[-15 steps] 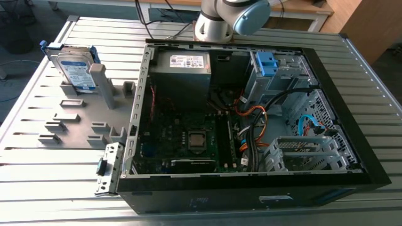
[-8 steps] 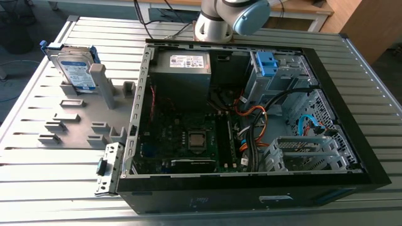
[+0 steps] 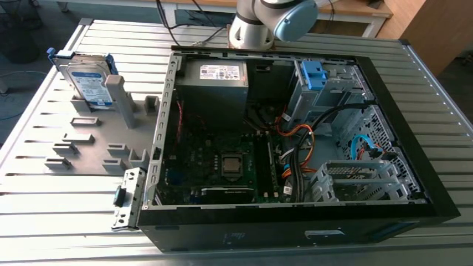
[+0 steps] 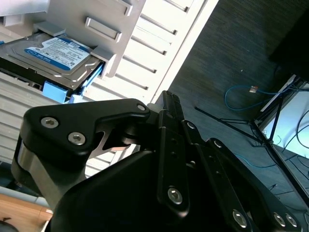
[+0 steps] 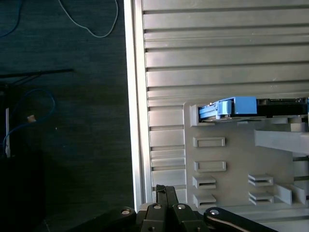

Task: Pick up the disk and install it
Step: 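Reach for the disk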

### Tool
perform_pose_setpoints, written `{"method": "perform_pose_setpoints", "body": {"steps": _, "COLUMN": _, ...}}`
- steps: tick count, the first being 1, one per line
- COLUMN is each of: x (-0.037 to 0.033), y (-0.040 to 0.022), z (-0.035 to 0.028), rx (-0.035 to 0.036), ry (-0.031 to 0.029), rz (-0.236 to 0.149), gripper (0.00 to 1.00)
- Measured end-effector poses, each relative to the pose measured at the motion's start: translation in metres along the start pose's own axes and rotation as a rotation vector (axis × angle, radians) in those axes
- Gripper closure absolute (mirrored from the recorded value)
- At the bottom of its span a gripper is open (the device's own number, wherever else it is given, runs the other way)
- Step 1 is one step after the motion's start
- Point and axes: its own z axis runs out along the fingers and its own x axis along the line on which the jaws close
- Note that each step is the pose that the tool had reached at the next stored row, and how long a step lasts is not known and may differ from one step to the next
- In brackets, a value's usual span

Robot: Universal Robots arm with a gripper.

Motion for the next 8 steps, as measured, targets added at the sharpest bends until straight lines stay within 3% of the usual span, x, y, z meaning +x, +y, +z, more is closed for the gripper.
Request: {"method": "perform_pose_setpoints", "body": {"steps": 8, "x": 0.0078, "y": -0.0006, "z": -0.0003, "rx": 0.0000, "ry": 0.0000, "rz": 0.000, "gripper": 0.89}}
